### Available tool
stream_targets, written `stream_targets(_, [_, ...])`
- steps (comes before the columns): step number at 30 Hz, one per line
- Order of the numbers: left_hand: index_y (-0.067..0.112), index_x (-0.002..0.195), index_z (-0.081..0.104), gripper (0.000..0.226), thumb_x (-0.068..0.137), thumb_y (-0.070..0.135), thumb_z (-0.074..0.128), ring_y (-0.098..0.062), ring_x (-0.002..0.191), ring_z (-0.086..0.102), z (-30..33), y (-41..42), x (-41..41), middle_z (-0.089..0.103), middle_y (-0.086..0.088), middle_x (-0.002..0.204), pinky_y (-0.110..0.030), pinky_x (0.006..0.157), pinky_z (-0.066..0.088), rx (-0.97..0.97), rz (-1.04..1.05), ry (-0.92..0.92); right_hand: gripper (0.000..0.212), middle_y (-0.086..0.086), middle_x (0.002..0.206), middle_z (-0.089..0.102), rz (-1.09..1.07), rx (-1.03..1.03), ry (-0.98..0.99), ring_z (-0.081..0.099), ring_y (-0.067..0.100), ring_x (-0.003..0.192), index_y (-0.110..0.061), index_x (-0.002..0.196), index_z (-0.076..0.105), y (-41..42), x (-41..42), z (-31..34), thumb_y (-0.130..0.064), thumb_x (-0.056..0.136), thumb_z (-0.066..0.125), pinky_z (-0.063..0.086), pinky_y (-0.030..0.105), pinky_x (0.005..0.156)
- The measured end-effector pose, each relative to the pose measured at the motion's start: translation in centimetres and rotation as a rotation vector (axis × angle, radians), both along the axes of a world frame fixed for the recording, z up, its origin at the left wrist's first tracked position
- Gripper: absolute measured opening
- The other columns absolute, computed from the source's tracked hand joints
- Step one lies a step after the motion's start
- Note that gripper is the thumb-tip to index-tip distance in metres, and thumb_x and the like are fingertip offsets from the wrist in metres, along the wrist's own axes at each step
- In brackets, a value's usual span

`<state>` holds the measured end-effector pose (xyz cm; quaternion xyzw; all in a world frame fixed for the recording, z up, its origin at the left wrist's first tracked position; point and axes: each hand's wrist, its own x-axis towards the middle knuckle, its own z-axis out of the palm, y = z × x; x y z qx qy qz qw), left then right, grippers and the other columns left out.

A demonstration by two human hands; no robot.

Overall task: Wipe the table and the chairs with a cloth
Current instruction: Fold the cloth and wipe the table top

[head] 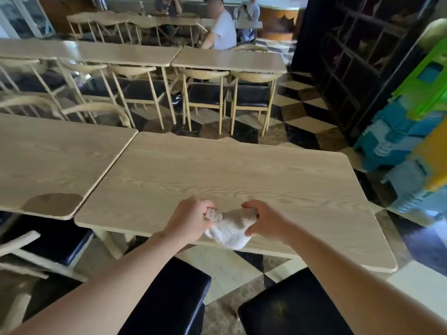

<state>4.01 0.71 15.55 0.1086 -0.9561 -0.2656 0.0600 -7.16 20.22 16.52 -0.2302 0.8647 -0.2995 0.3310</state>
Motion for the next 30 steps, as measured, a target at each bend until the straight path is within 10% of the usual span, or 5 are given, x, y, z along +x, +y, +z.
stream_targets(10, [0.016,0.108,0.073,0.028,0.082,0.025,0.08,-0.017,0.108,0.053,-6.8,-6.7,-3.5,0.063,0.003,0.11,-0.029,0.095,0.046,-0.181,-0.061,-0.043,0.033,-0.005,0.115,0.059,0.052,0.206,0.283,0.059,0.01,0.084,-0.03,0.114,0.071,-6.3,-4.3,-6.0,-0.036,0.083,0.075,0.053,0.025,0.064])
stream_targets(13, [0.016,0.112,0.067,0.024,0.089,0.022,0.072,-0.008,0.085,0.059,-8.7,-7.8,-5.0,0.061,0.009,0.1,-0.016,0.071,0.042,-0.081,-0.167,-0.167,0.025,-0.009,0.122,0.063,0.1,0.226,0.33,0.065,0.014,0.096,-0.029,0.112,0.069,-6.9,-5.7,-7.9,-0.037,0.088,0.069,0.058,0.037,0.082])
stream_targets(17, [0.017,0.1,0.057,0.017,0.088,0.016,0.069,0.001,0.057,0.041,-11.2,-8.4,-7.7,0.067,0.0,0.092,-0.017,0.051,0.026,-0.147,-0.195,-0.157,0.021,-0.007,0.107,0.072,0.075,0.23,0.443,0.065,0.019,0.086,-0.036,0.106,0.07,-8.5,-8.1,-10.1,-0.031,0.087,0.065,0.05,0.028,0.059])
stream_targets(23, [0.007,0.097,0.063,0.029,0.072,0.002,0.077,-0.03,0.098,0.062,-16.4,-9.0,-9.5,0.066,-0.01,0.107,-0.042,0.082,0.053,-0.327,-0.271,0.139,0.034,0.003,0.106,0.067,0.12,-0.032,0.886,0.059,0.031,0.101,-0.013,0.105,0.072,-7.1,-9.1,-15.7,-0.008,0.072,0.078,0.053,0.042,0.079])
stream_targets(30, [0.017,0.147,0.051,0.06,0.091,0.008,0.071,-0.035,0.138,0.049,-23.5,-7.6,-4.5,0.038,-0.009,0.161,-0.051,0.114,0.042,-0.332,-0.361,-0.185,0.04,0.0,0.121,0.072,0.212,0.041,0.79,0.066,0.03,0.103,-0.016,0.117,0.074,-2.1,-3.4,-23.8,-0.004,0.08,0.08,0.054,0.043,0.075])
